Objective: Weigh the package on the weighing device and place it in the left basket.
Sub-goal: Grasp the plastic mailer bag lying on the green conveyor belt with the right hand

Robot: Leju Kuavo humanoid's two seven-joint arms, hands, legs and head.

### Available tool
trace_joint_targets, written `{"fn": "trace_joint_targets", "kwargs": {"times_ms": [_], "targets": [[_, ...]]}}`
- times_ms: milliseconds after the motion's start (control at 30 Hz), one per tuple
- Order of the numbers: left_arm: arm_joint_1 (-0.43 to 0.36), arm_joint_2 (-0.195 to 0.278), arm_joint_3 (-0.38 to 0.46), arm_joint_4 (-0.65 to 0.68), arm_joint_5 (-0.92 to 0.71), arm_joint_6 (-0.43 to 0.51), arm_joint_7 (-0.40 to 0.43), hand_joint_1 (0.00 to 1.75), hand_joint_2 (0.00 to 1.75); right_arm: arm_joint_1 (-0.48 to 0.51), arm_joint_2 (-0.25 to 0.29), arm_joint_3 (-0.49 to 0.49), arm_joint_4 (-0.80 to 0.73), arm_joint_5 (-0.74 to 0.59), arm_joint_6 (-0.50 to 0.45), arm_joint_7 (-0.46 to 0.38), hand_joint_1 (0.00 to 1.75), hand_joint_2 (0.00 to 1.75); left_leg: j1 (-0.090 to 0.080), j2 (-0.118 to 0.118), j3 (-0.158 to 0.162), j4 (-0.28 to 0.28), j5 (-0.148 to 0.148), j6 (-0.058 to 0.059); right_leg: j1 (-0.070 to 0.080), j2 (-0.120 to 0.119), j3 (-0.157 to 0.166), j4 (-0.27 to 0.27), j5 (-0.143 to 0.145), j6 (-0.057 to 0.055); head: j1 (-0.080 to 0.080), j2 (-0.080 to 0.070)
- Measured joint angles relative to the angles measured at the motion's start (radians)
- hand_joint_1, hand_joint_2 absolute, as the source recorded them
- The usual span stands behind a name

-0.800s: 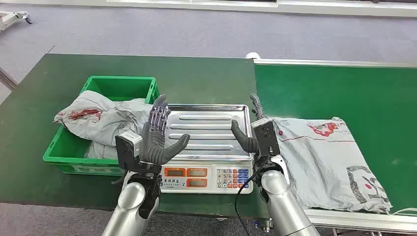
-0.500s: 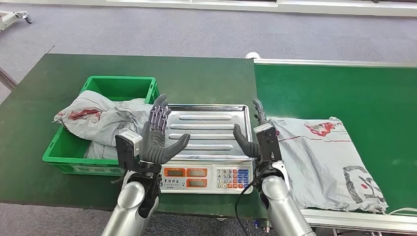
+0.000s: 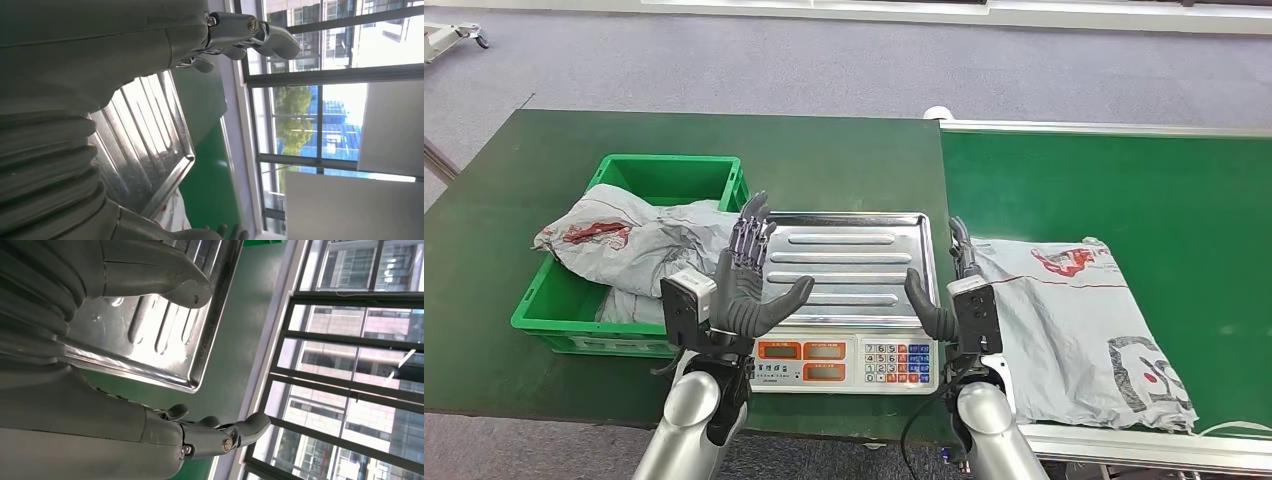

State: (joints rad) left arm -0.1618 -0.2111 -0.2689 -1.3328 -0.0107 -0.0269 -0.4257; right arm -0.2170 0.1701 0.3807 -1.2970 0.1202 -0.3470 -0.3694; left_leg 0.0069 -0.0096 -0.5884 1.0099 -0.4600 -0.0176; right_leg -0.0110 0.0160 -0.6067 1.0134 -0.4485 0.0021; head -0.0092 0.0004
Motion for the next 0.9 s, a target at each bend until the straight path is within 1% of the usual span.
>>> {"fn": "trace_joint_targets", "kwargs": {"times_ms": [233, 367, 467, 600, 700, 767, 900], "targets": [[-0.007, -0.002, -0.001, 0.010, 0.011, -0.020, 0.011, 0.00, 1.75, 0.049, -0.001, -0.004, -0.080, 0.030, 0.000, 0.028, 0.00, 1.75, 0.000, 0.000, 0.000, 0.000, 0.000, 0.000, 0.000, 0.000, 0.000, 0.000, 0.000, 0.000, 0.000, 0.000], [-0.013, -0.002, -0.002, 0.014, 0.008, -0.023, 0.016, 0.00, 1.75, 0.056, -0.002, -0.010, -0.095, 0.030, 0.004, 0.034, 0.00, 1.75, 0.000, 0.000, 0.000, 0.000, 0.000, 0.000, 0.000, 0.000, 0.000, 0.000, 0.000, 0.000, 0.000, 0.000], [-0.014, -0.002, -0.006, 0.014, -0.003, -0.024, 0.024, 0.00, 1.75, 0.052, -0.004, -0.013, -0.095, 0.026, 0.023, 0.045, 0.00, 1.75, 0.000, 0.000, 0.000, 0.000, 0.000, 0.000, 0.000, 0.000, 0.000, 0.000, 0.000, 0.000, 0.000, 0.000], [-0.017, -0.002, -0.011, 0.014, -0.016, -0.018, 0.045, 0.00, 1.75, 0.028, -0.006, -0.020, -0.091, 0.023, 0.062, 0.090, 0.00, 1.75, 0.000, 0.000, 0.000, 0.000, 0.000, 0.000, 0.000, 0.000, 0.000, 0.000, 0.000, 0.000, 0.000, 0.000], [-0.019, -0.002, -0.011, 0.014, -0.019, -0.013, 0.051, 0.00, 1.75, 0.006, -0.007, -0.032, -0.079, 0.031, 0.065, 0.106, 0.00, 1.75, 0.000, 0.000, 0.000, 0.000, 0.000, 0.000, 0.000, 0.000, 0.000, 0.000, 0.000, 0.000, 0.000, 0.000], [-0.020, -0.001, -0.011, 0.014, -0.021, -0.005, 0.059, 0.00, 1.75, -0.012, -0.008, -0.046, -0.060, 0.056, 0.054, 0.130, 0.00, 1.75, 0.000, 0.000, 0.000, 0.000, 0.000, 0.000, 0.000, 0.000, 0.000, 0.000, 0.000, 0.000, 0.000, 0.000], [-0.018, 0.003, -0.010, 0.011, -0.014, 0.016, 0.082, 0.00, 1.75, -0.081, -0.022, -0.101, 0.034, 0.167, 0.000, 0.179, 0.00, 1.75, 0.000, 0.000, 0.000, 0.000, 0.001, 0.001, 0.000, 0.000, 0.001, 0.000, 0.001, 0.000, 0.000, 0.000]]}}
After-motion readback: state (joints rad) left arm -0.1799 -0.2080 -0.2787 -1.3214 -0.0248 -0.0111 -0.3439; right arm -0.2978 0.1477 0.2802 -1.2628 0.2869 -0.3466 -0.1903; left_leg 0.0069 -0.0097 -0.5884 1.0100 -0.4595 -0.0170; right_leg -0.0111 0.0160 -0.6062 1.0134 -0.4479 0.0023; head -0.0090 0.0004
